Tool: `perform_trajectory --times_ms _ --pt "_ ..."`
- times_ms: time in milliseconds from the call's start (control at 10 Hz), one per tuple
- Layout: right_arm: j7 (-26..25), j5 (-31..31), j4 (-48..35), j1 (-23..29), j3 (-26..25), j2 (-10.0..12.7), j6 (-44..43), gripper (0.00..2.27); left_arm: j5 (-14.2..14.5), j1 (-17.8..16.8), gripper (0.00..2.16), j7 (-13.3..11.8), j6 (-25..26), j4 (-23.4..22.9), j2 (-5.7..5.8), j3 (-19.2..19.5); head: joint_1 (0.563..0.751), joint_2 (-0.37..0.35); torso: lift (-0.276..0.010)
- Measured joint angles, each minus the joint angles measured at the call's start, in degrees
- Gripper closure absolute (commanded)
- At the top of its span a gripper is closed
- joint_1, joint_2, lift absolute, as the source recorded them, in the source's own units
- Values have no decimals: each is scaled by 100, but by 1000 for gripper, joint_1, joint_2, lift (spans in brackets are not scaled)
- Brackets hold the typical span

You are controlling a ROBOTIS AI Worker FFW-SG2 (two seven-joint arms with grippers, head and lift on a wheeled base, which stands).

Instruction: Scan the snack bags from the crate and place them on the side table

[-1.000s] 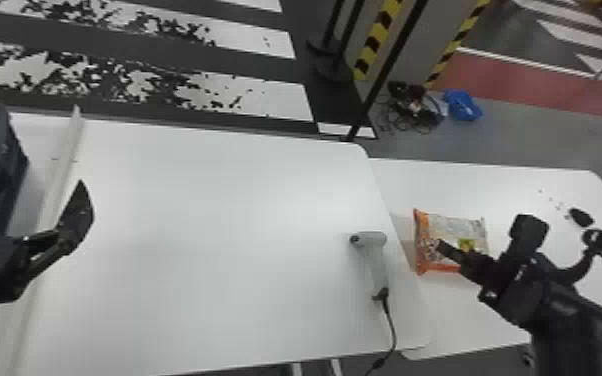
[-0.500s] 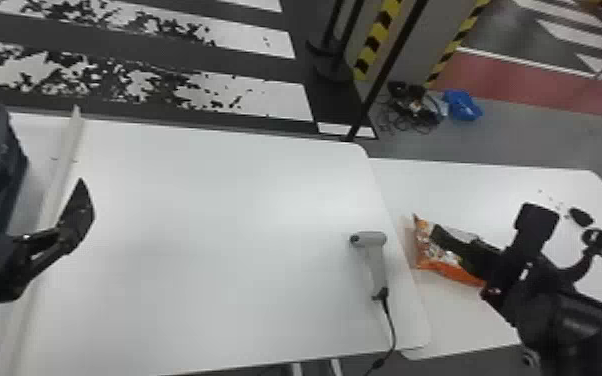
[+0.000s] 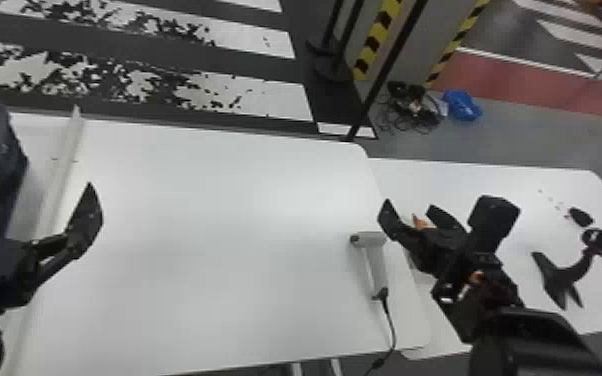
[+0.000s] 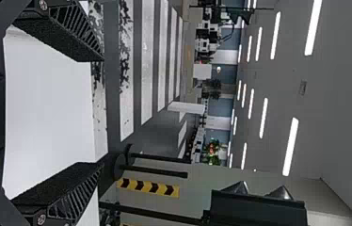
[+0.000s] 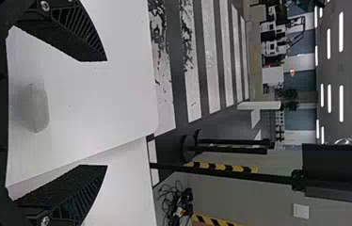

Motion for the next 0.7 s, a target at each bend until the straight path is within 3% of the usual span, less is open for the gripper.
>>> perform_trajectory --times_ms 400,700 --pt "-640 788 11 485 1492 167 -1470 80 -35 177 83 17 -253 1 0 -63 695 -161 -50" --pt "-1029 1023 238 803 2078 338 -2794 87 -40 240 83 51 -361 100 0 -142 695 -111 -50"
